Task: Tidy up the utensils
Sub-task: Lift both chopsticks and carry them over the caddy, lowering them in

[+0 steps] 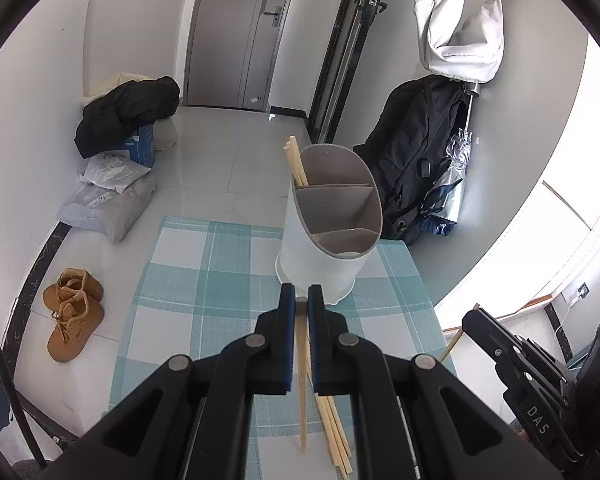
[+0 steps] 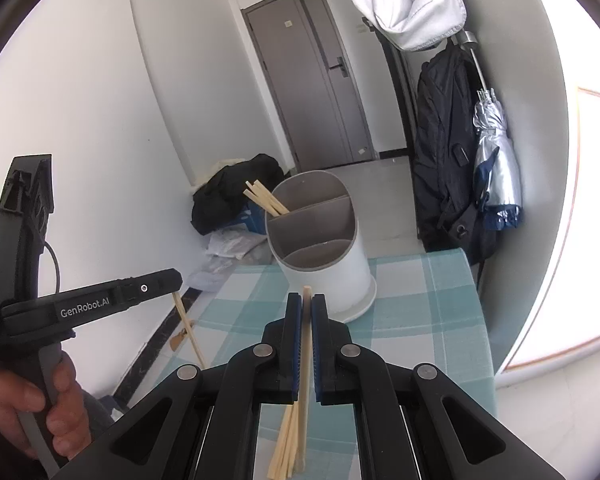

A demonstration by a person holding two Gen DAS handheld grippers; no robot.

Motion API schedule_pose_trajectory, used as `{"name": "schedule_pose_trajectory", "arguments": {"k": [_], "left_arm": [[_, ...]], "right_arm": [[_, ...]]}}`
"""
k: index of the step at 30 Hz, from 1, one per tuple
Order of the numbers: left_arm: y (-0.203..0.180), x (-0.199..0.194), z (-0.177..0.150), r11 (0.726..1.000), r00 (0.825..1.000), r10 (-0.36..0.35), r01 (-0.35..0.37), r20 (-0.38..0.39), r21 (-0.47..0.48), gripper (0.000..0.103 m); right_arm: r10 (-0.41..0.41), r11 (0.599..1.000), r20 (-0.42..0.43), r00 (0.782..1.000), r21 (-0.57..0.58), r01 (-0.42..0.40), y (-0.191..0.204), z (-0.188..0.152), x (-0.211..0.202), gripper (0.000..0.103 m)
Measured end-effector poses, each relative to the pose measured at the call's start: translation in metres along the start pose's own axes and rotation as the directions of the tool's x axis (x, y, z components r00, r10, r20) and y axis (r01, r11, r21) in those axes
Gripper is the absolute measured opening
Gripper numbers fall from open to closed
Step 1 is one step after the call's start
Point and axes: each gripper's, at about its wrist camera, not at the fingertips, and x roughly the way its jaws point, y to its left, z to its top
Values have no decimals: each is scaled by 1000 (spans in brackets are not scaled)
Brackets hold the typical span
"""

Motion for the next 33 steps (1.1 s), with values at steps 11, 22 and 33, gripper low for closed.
{"name": "schedule_pose_trajectory", "arguments": {"k": [11, 22, 33], "left_arm": [[7, 3, -1, 1000, 999, 0, 1, -37, 6, 2], [-7, 9, 12, 998, 997, -14, 18, -78, 55, 2], [-33, 5, 55, 994, 995, -76, 81, -69, 77, 2]], "right_arm": [[-2, 1000, 30, 1000, 5, 2, 4, 0, -8, 4], [12, 1000, 40, 999, 16, -13, 0, 4, -3, 4], [24, 999, 52, 998, 39, -26, -12, 37, 2, 4]]}}
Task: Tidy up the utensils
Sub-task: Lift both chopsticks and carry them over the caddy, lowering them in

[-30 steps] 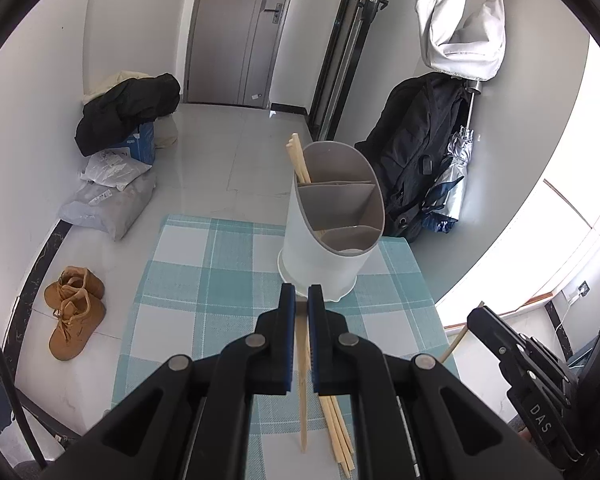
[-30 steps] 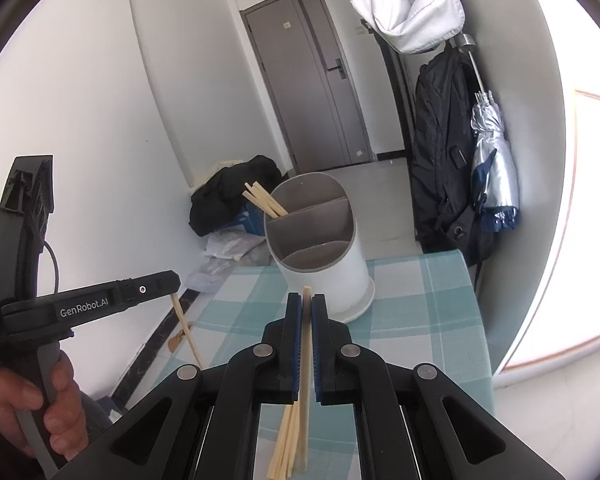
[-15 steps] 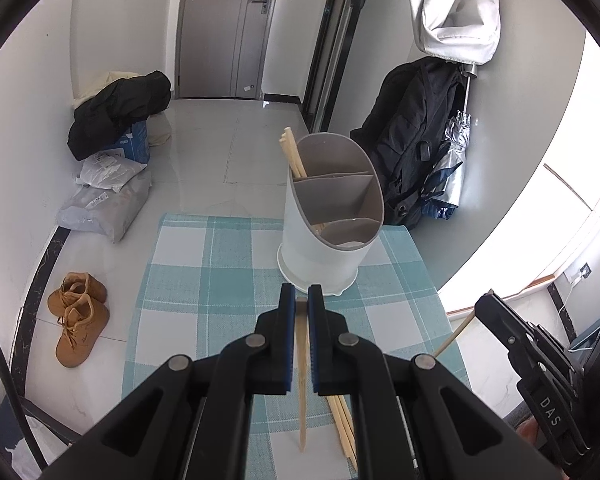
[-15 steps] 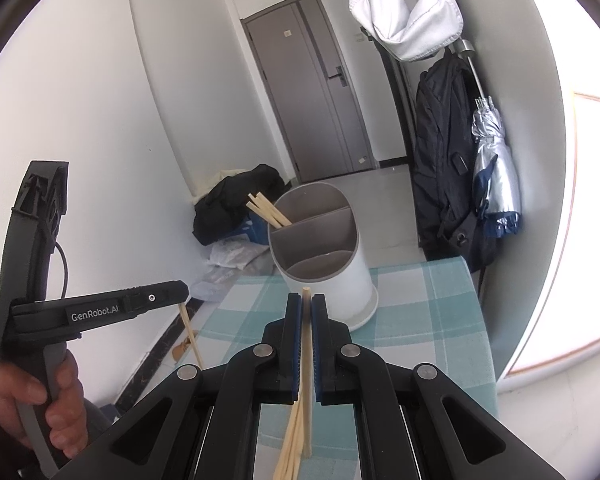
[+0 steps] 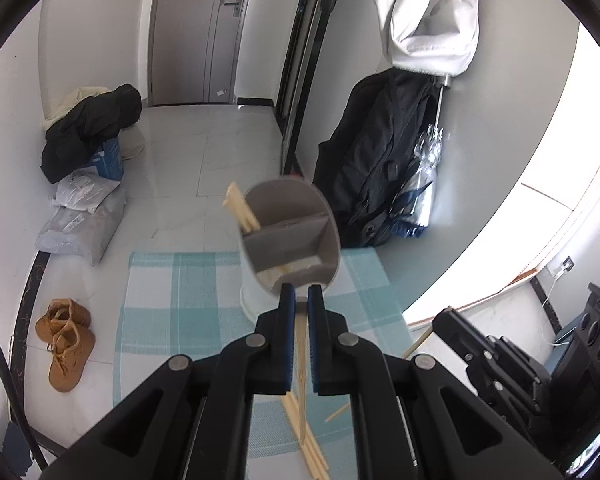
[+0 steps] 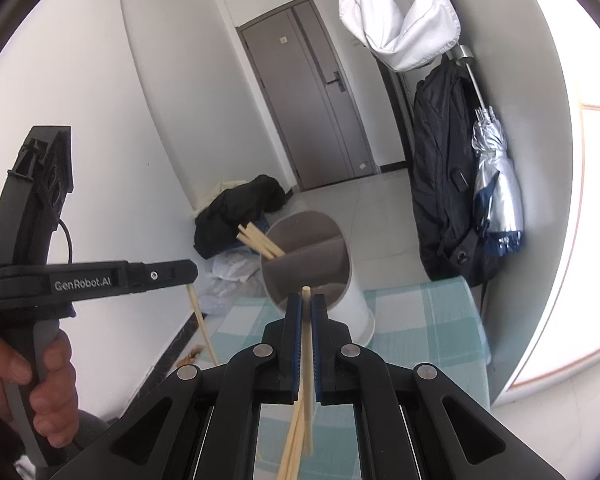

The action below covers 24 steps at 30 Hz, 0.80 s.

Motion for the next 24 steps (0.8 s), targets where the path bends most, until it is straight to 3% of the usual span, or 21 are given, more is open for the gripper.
{"name": "schedule_pose_trajectory", "arguments": {"k": [13, 24], "left_arm": [[-1, -14, 94, 996, 990, -71, 77, 118, -51, 2], [24, 0, 148, 993, 980, -64, 82, 186, -88, 2]], "right_arm": [[46, 993, 45, 998, -109, -41, 9, 107, 22, 4], [64, 981, 59, 996, -185, -52, 24, 184, 75, 4]]}}
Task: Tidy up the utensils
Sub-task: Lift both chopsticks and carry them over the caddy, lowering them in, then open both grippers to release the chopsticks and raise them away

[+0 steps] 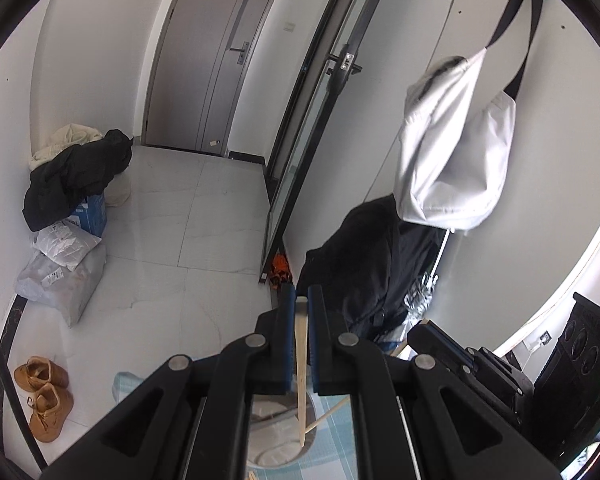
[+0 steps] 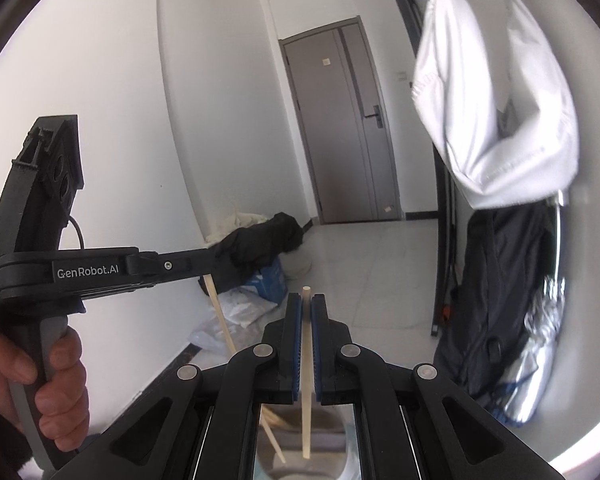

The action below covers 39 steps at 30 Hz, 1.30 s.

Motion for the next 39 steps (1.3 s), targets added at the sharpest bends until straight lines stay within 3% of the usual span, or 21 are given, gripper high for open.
{"name": "schedule_pose_trajectory", "arguments": {"k": [8, 14, 29, 33, 39], "left_arm": [[24, 20, 17, 999, 999, 31, -30, 33, -12, 2], [40, 36, -2, 1000, 998, 27, -26, 52, -10, 2], [61, 46, -27, 999, 1000, -12, 13, 13, -53, 2], [65, 48, -38, 996, 999, -40, 37, -29, -75, 2], [67, 56, -50, 997, 986, 5, -18, -166, -75, 5]], "right_arm": [[9, 999, -11, 1000, -51, -9, 8, 13, 44, 4], [23, 995, -46, 999, -93, -27, 18, -1, 63, 4], [42, 978, -127, 991, -199, -67, 32, -35, 81, 4], [55, 978, -157, 986, -190, -85, 30, -36, 82, 4], [45, 988, -220, 975, -132, -75, 24, -57, 88, 7]]}}
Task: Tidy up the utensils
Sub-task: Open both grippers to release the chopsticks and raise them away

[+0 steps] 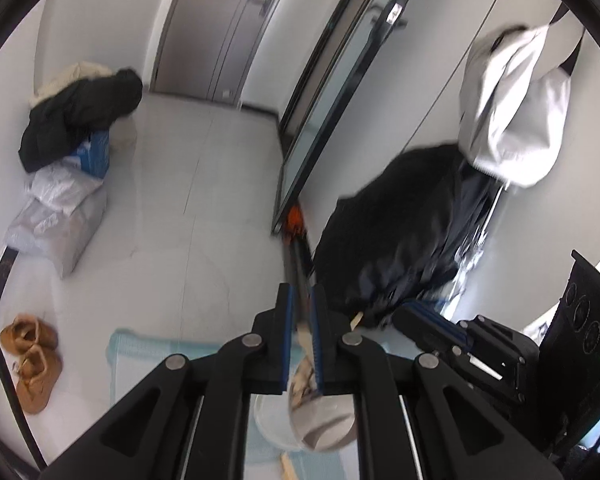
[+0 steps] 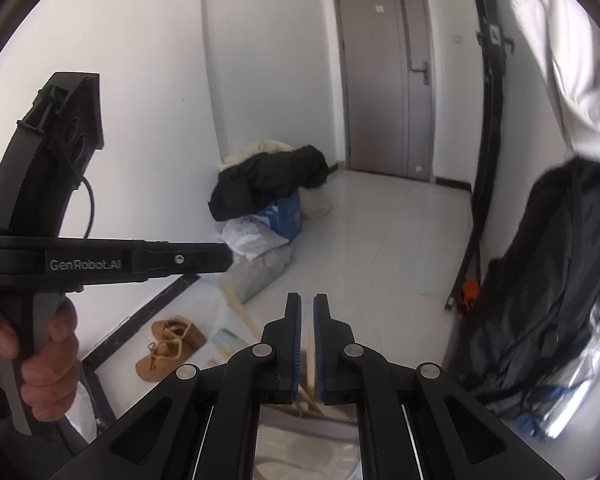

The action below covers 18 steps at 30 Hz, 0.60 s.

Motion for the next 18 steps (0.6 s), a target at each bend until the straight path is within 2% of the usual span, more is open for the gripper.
{"name": "schedule_pose_trajectory", "arguments": {"k": [3, 6, 11, 16, 18], "left_arm": [[3, -6, -8, 1000, 1000, 31, -31, -4, -6, 7], [7, -17, -15, 998, 999, 43, -43, -4, -47, 23], [3, -33, -24, 994, 995, 93, -91, 25, -58, 45], [-12, -54, -36, 990, 988, 134, -131, 82, -45, 62], [-18, -62, -41, 990, 985, 141, -137, 102, -39, 65]], "right_arm": [[2, 997, -29, 1000, 79, 1, -10, -16, -2, 8], [6, 989, -23, 1000, 145, -2, -20, -28, -15, 11], [-19, 978, 11, 1000, 209, 17, -26, -45, -44, 41], [-78, 974, 39, 996, 218, 68, -17, -57, -73, 54], [-84, 972, 54, 995, 225, 70, -14, -60, -85, 58]]}}
